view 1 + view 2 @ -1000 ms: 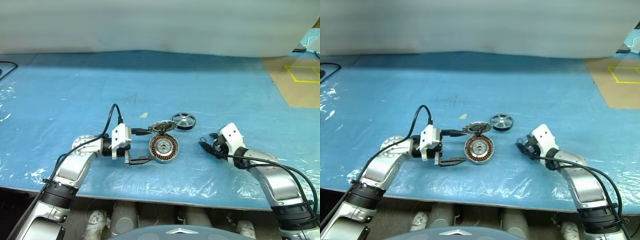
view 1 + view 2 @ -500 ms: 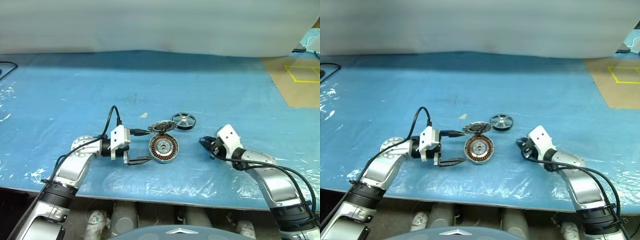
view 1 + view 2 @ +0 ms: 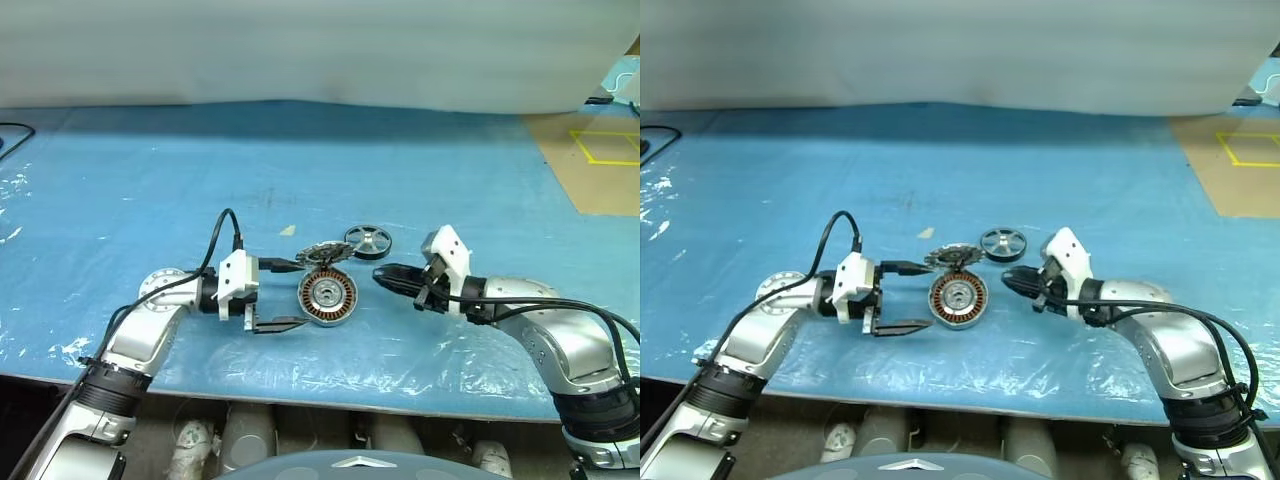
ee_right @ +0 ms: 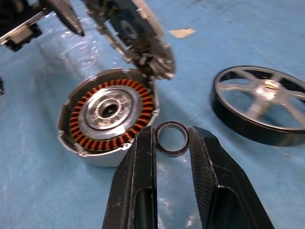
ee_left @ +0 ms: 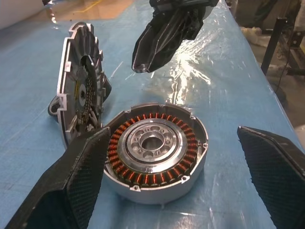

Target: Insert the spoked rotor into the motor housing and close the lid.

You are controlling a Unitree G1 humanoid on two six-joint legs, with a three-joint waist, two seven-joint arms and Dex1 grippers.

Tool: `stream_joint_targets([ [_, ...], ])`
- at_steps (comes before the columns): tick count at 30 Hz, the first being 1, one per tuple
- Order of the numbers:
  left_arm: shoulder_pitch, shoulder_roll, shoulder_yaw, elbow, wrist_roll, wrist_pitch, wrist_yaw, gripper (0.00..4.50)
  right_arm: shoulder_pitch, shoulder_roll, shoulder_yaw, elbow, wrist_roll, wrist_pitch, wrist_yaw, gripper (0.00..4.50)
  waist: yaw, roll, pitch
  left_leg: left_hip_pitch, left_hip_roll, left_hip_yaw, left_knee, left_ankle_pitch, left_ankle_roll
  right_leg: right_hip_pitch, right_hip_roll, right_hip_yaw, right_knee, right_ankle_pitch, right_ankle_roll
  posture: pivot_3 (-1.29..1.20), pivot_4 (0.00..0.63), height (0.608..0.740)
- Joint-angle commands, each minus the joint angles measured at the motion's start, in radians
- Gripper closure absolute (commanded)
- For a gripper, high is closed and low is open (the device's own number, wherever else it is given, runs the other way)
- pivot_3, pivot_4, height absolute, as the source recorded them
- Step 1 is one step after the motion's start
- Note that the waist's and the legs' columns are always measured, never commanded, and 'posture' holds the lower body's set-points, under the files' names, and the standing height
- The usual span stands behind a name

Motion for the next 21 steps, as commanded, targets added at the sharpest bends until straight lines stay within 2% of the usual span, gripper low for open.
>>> stream_joint_targets([
  [1, 0.008, 0.014, 0.020, -0.025, -0.013, -0.010, -0.008, 0.00, -0.082, 0.007, 0.059, 0.010, 0.018, -0.009, 0.051, 3.93, -0.004, 0.000, 0.000, 0.000, 0.000, 0.000, 0.000, 0.000, 0.000, 0.000, 0.000, 0.000, 0.000, 0.000, 0.000, 0.00, 0.150, 0.740],
  [9, 0.040, 0.022, 0.024, -0.019, 0.030, -0.025, 0.033, 0.00, -0.232, 0.065, 0.174, 0.154, -0.031, -0.064, 0.108, 3.93, -0.017, 0.000, 0.000, 0.000, 0.000, 0.000, 0.000, 0.000, 0.000, 0.000, 0.000, 0.000, 0.001, 0.003, -0.006, 0.00, 0.150, 0.740],
  [13, 0.050, 0.013, 0.024, 0.011, 0.056, -0.057, 0.053, 0.00, -0.250, 0.073, 0.235, 0.206, -0.085, -0.116, 0.129, 3.93, -0.018, 0.000, 0.000, -0.001, 0.000, 0.000, 0.000, 0.000, 0.000, 0.000, 0.000, -0.001, 0.001, 0.004, -0.006, 0.00, 0.150, 0.740],
  [21, 0.057, 0.013, 0.031, 0.077, 0.061, -0.113, 0.053, 0.00, -0.274, 0.089, 0.269, 0.238, -0.105, -0.138, 0.168, 3.93, -0.019, 0.000, 0.000, -0.001, 0.000, 0.000, 0.000, 0.000, 0.000, 0.000, 0.000, 0.000, 0.001, 0.004, -0.007, 0.00, 0.150, 0.740],
])
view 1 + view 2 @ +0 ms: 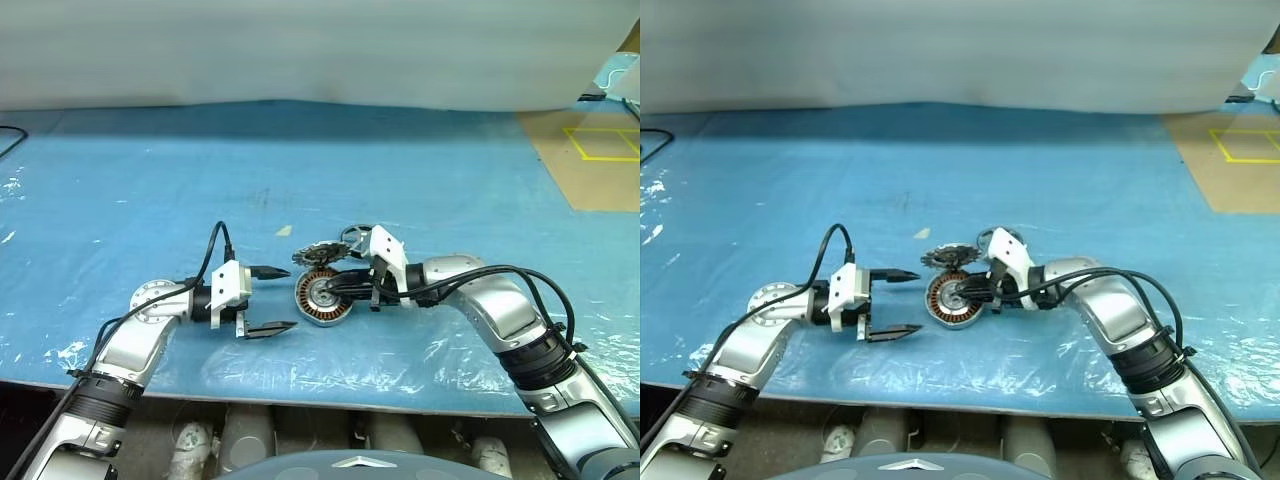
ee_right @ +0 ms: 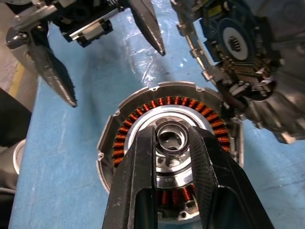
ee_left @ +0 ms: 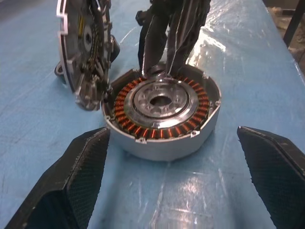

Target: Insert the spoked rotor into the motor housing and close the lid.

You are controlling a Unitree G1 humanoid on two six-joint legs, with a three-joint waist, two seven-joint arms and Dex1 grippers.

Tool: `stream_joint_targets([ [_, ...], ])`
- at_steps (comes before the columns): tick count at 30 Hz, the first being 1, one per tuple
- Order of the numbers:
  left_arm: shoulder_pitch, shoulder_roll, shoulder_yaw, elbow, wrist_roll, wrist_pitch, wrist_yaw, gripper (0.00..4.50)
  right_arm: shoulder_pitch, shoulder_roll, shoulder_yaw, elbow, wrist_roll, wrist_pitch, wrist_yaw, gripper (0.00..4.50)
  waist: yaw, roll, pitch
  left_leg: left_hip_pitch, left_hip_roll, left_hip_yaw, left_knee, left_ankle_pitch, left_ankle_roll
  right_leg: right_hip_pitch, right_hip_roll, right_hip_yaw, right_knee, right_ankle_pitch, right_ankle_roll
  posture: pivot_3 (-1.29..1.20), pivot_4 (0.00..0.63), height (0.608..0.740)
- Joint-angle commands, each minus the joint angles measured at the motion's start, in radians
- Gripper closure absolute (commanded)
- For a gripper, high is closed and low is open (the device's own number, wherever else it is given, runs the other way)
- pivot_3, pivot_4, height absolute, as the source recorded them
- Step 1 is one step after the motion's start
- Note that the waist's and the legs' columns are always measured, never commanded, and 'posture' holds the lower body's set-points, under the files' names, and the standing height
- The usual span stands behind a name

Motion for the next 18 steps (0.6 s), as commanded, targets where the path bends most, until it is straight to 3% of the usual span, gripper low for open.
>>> stream_joint_targets([
  [1, -0.001, 0.009, 0.026, -0.013, -0.014, -0.018, -0.005, 0.00, -0.044, 0.022, 0.010, 0.018, -0.018, -0.036, 0.012, 3.93, -0.001, 0.000, 0.000, 0.000, 0.000, 0.000, 0.000, 0.000, 0.000, 0.000, 0.000, 0.000, 0.000, 0.000, 0.000, 0.00, 0.150, 0.740],
  [18, -0.007, 0.019, 0.031, -0.181, -0.034, 0.112, 0.061, 0.00, -0.075, 0.022, 0.078, 0.108, -0.106, -0.104, 0.110, 3.93, -0.003, 0.000, 0.000, 0.000, 0.001, 0.000, 0.002, 0.000, 0.000, 0.000, 0.000, 0.000, 0.001, 0.001, -0.001, 0.00, 0.150, 0.740],
])
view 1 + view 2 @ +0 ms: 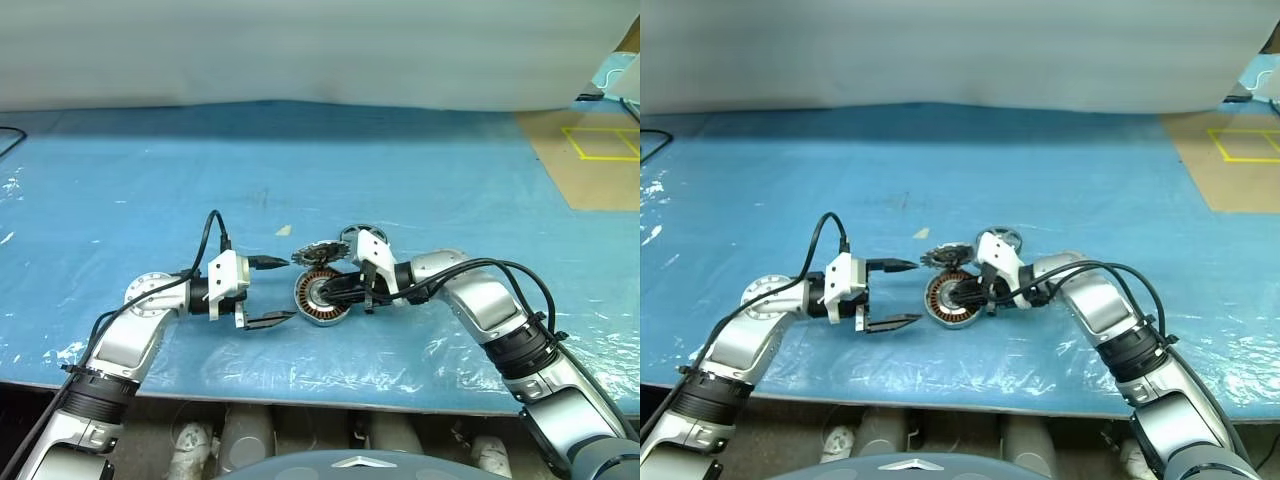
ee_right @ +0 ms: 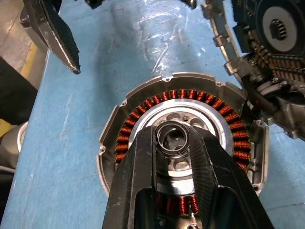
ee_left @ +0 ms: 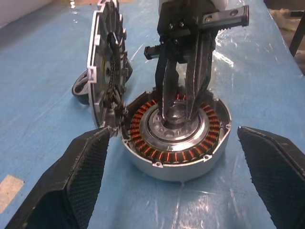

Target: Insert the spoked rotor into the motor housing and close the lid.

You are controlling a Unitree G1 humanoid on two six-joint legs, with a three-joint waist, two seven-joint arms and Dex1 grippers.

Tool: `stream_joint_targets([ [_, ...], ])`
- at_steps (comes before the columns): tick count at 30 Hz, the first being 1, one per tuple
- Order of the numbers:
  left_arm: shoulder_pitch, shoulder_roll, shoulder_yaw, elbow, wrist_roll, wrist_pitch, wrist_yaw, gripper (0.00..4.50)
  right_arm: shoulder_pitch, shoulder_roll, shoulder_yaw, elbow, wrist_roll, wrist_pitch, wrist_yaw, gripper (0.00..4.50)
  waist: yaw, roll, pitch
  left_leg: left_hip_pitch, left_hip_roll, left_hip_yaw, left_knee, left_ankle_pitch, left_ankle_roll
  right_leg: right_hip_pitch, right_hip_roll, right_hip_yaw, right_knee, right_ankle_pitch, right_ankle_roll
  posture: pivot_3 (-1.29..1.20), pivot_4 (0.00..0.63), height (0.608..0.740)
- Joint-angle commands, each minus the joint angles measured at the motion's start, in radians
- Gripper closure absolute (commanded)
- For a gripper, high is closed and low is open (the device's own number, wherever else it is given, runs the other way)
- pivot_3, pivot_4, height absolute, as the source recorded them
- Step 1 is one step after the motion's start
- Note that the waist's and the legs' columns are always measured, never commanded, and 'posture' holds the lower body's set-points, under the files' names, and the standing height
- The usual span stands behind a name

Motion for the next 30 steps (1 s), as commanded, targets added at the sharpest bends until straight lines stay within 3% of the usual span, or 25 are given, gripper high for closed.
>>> stream_joint_targets([
  [1, 0.006, 0.002, 0.009, -0.062, -0.010, 0.018, 0.020, 0.00, -0.015, -0.003, 0.009, 0.013, -0.020, -0.032, 0.020, 3.93, 0.000, 0.000, 0.000, 0.000, 0.000, 0.000, 0.000, 0.000, 0.000, 0.000, 0.000, 0.000, 0.000, 0.000, 0.000, 0.00, 0.150, 0.740],
  [30, 0.015, 0.006, 0.010, -0.060, -0.007, 0.021, 0.018, 0.00, -0.034, 0.020, -0.008, 0.042, -0.078, -0.127, 0.040, 3.93, 0.001, 0.000, 0.000, 0.000, 0.000, 0.000, 0.001, 0.000, 0.000, 0.001, 0.000, 0.000, 0.001, 0.000, 0.000, 0.00, 0.150, 0.740],
])
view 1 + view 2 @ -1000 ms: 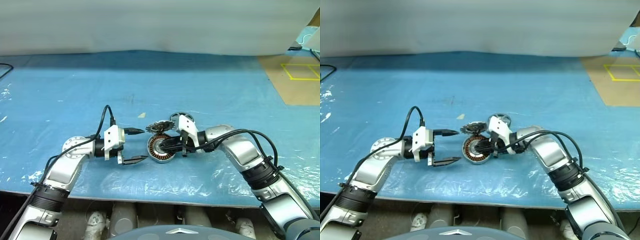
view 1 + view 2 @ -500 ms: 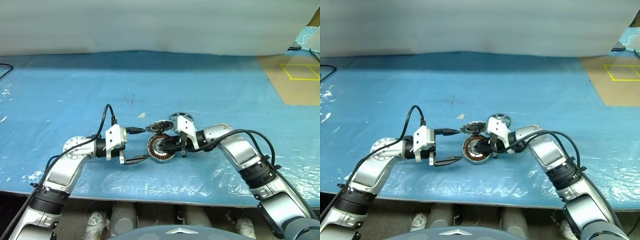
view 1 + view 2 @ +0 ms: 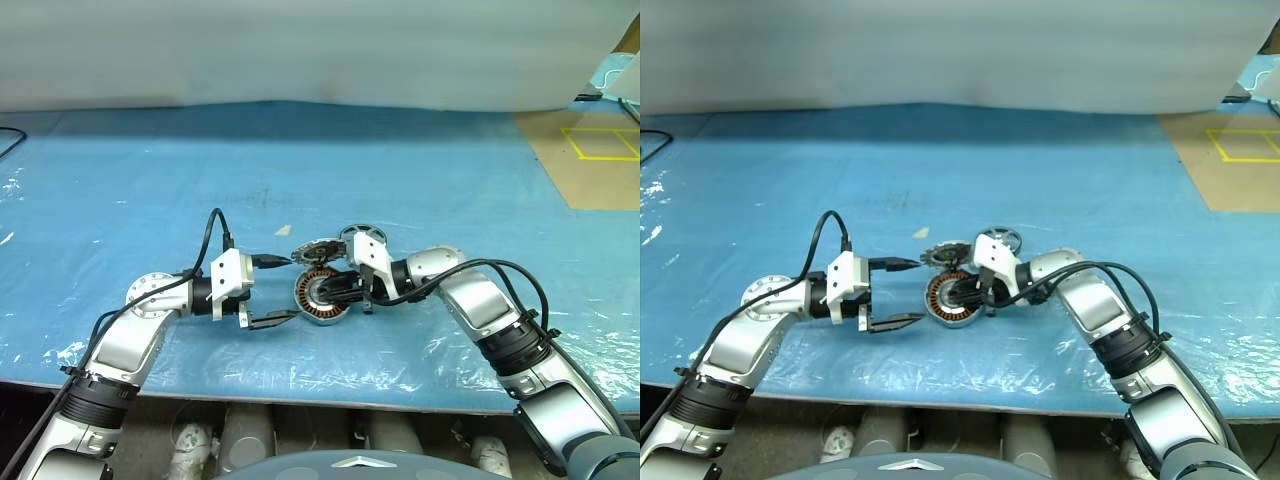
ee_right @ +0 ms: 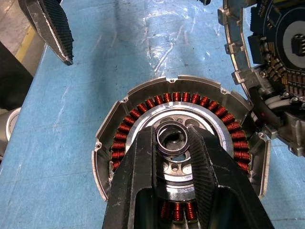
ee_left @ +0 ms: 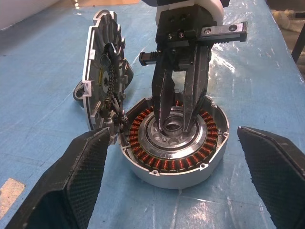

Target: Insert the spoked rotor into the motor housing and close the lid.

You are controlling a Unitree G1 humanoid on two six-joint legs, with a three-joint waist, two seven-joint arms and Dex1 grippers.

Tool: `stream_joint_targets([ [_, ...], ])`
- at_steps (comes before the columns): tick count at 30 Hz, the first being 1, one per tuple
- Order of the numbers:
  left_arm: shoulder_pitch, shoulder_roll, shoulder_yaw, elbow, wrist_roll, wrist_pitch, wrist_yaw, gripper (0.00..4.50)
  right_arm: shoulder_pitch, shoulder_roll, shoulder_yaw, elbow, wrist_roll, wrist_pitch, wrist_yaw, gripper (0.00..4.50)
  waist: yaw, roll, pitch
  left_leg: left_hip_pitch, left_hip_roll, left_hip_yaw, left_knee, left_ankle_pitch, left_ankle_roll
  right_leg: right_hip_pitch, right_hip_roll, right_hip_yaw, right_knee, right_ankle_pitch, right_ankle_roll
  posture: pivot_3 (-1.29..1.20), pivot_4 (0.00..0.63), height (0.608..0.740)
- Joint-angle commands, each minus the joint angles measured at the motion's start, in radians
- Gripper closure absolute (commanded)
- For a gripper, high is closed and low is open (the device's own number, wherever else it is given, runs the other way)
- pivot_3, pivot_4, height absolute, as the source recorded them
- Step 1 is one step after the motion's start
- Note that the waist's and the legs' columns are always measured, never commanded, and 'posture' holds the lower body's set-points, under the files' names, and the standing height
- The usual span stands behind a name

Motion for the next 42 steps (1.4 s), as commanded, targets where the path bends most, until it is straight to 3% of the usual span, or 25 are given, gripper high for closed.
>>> stream_joint_targets([
  [1, 0.005, 0.006, 0.010, -0.015, -0.007, -0.018, -0.006, 0.00, -0.020, -0.003, -0.015, -0.009, -0.005, -0.028, 0.006, 3.93, 0.000, 0.000, 0.000, 0.000, 0.000, 0.000, 0.000, 0.000, 0.000, 0.000, 0.000, 0.000, 0.000, 0.000, 0.000, 0.00, 0.150, 0.740],
  [42, 0.000, -0.005, 0.007, 0.064, 0.006, -0.084, -0.023, 0.00, -0.032, 0.003, 0.001, 0.015, -0.047, -0.061, 0.045, 3.93, 0.000, 0.000, 0.000, 0.000, 0.000, 0.000, 0.000, 0.000, 0.000, 0.000, 0.000, 0.000, 0.000, 0.000, 0.000, 0.00, 0.150, 0.740],
])
